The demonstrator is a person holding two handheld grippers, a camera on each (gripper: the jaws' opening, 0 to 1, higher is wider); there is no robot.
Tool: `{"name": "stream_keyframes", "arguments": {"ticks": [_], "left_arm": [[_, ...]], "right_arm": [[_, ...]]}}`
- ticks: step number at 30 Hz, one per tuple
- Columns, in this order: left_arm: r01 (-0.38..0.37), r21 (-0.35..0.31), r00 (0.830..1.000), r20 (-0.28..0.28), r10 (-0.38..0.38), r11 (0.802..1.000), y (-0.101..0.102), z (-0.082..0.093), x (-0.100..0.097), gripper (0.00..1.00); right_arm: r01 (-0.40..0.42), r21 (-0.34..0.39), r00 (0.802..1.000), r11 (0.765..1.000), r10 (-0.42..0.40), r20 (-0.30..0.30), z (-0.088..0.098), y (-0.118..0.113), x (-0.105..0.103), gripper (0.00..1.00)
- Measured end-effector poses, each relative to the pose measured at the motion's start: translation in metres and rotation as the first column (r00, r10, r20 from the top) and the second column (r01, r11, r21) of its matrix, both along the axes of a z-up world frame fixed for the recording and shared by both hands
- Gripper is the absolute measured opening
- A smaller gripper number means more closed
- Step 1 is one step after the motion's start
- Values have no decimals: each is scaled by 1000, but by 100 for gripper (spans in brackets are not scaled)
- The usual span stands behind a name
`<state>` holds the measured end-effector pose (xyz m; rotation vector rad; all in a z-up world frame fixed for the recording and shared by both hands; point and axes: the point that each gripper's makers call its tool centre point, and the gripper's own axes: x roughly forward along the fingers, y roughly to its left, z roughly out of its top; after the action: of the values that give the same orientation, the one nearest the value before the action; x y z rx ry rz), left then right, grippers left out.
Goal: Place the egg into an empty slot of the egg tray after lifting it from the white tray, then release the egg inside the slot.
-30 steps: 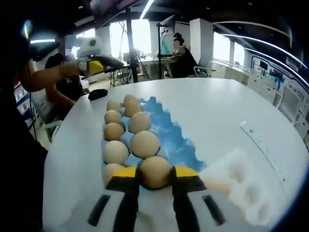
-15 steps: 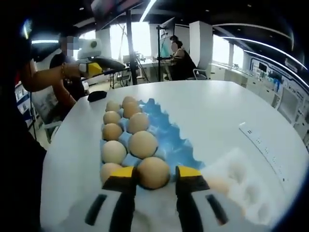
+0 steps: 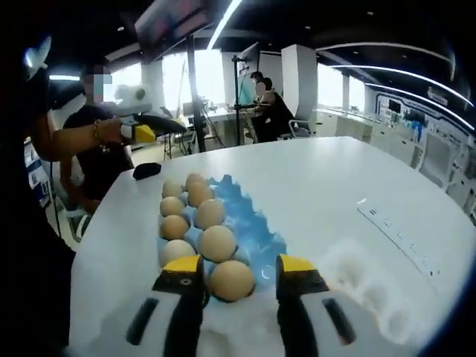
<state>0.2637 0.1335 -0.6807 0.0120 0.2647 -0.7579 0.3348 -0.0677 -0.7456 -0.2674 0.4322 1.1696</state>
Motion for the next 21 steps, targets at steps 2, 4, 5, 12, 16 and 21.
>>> {"name": "stream_keyframes", "arguments": {"ticks": [2, 4, 5, 12, 16, 21], "left_arm": [[-6, 1, 1000, -5, 6, 1000, 1, -1, 0, 42], [-12, -4, 1000, -5, 12, 1000, 2, -1, 1, 44], [-12, -3, 1000, -9, 12, 1000, 2, -1, 1, 45], [-34, -21, 998, -61, 33, 999, 3, -7, 5, 59], [-31, -7, 998, -46, 31, 999, 3, -6, 6, 61], [-27, -15, 999, -31, 26, 1000, 3, -1, 5, 59]], "right_arm": [[97, 8, 995, 995, -97, 18, 2, -19, 20, 38], [154, -51, 988, 987, -152, 38, -7, -36, 34, 40], [155, -81, 987, 985, -151, 53, -10, -41, 36, 41], [147, -88, 989, 985, -145, 37, -22, -39, 35, 44], [144, -101, 990, 984, -144, 16, -30, -37, 33, 45], [139, -101, 990, 985, -139, -2, -33, -37, 35, 45]]}}
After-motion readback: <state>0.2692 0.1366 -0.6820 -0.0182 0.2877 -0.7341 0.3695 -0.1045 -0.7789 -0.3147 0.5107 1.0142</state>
